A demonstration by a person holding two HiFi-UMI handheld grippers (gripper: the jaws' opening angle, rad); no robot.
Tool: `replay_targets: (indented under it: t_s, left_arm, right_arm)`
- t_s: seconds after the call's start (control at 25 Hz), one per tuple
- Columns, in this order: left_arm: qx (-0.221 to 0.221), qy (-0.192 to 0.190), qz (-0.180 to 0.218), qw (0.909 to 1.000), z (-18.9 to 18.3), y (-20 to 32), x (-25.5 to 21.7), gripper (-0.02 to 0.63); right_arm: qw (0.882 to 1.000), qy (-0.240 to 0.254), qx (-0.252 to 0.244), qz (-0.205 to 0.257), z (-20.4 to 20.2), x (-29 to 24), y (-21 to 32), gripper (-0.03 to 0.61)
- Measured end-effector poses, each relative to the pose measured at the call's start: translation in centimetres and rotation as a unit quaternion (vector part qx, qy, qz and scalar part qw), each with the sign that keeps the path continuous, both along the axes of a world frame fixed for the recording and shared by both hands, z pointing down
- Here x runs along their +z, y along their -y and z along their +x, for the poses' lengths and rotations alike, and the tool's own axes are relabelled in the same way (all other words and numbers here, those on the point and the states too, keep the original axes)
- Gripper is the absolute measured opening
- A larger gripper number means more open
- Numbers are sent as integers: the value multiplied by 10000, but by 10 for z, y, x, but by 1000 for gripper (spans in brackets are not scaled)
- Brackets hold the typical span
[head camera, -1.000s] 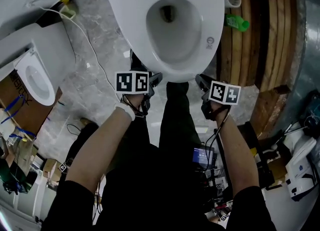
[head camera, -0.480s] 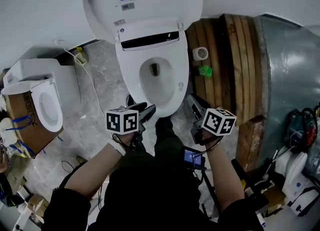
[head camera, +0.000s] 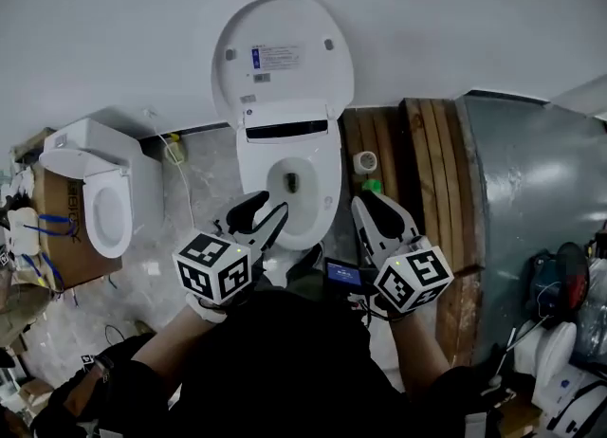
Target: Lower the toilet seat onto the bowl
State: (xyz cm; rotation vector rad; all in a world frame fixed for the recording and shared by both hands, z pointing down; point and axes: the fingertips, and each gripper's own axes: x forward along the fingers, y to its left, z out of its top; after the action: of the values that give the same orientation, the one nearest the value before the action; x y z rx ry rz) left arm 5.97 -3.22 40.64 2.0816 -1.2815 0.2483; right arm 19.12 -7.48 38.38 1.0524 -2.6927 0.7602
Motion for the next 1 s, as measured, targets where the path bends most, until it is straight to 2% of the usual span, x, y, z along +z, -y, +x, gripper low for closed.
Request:
replay_targets:
  t_s: [0.16,0.28,0.44,0.6,0.68,0.8,1.0]
  left_arm:
    - [55,-106,289,9995,2,-20,-34,176]
    - [276,26,702,9972,1,-30,-63,176]
    - [551,310,1440,9876,-14,-44,-108,176]
    - [666,312,1945,9781,-46,-71,-140,175]
    - [668,184,2019,9770,-63,-85,-143,172]
    - [772,-44,1921,9783,-79,-106,-135,169]
    - [1160,-299,1669,9787,-85,-133,-113,169]
  right_arm:
    - [9977,169,66,649,4,-58,-16,81]
    - [9930,266,274,1116,5,-102,-35,81]
    - [9876,318,572,1428,-7,-134,-69,74]
    - [9827,99,887,1625,-38,-143,-104,72]
    - [9810,-57,966,1680,-57,-142,-120,72]
    - [9816,-272,1030,1586,-84,-135,-145,72]
    - [9836,-421,1137,1332,-115,-118,-175,72]
